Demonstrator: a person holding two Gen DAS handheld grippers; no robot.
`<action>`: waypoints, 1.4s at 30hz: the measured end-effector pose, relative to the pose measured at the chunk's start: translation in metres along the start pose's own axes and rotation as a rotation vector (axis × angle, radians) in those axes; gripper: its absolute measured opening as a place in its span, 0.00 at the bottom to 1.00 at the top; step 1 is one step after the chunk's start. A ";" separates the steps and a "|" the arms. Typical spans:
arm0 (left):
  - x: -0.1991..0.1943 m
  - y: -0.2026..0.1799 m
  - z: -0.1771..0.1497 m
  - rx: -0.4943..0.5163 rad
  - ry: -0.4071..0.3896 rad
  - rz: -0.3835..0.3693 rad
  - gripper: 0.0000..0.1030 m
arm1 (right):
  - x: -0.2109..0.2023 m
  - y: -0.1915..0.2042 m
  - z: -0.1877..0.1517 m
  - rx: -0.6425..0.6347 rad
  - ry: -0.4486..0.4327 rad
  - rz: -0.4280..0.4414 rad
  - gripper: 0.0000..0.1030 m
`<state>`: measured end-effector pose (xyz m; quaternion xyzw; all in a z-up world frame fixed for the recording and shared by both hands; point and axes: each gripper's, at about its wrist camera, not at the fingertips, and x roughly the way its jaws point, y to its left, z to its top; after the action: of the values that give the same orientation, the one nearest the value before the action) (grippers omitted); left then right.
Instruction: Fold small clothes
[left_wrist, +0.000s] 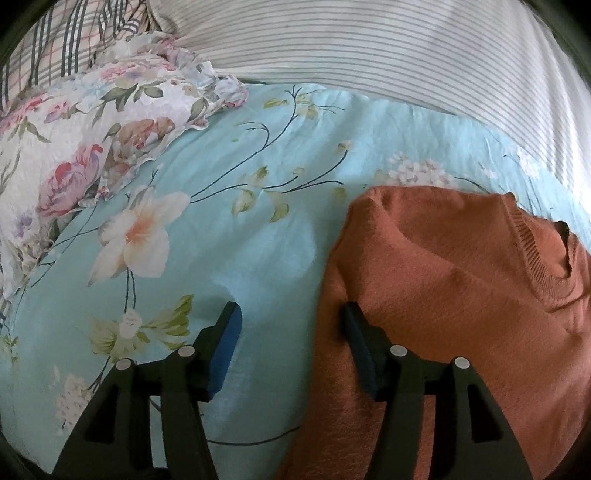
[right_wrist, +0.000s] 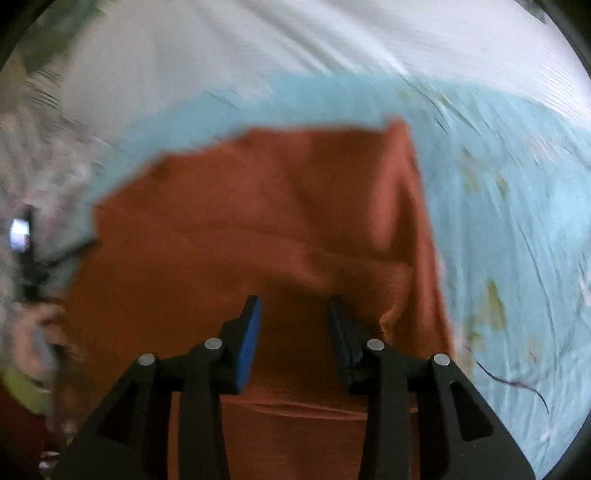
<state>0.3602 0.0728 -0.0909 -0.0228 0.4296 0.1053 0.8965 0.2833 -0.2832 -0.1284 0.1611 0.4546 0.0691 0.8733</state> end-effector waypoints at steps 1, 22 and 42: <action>-0.002 0.003 -0.001 -0.003 0.005 -0.008 0.59 | -0.011 -0.009 -0.004 0.043 -0.022 0.013 0.35; -0.151 0.094 -0.188 -0.086 0.132 -0.383 0.66 | -0.132 -0.090 -0.152 0.231 -0.060 0.162 0.52; -0.201 0.103 -0.310 -0.011 0.245 -0.729 0.55 | -0.168 -0.065 -0.273 0.141 0.031 0.593 0.52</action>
<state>-0.0210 0.0983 -0.1249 -0.1910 0.4967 -0.2215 0.8172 -0.0380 -0.3297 -0.1674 0.3461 0.4048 0.2918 0.7945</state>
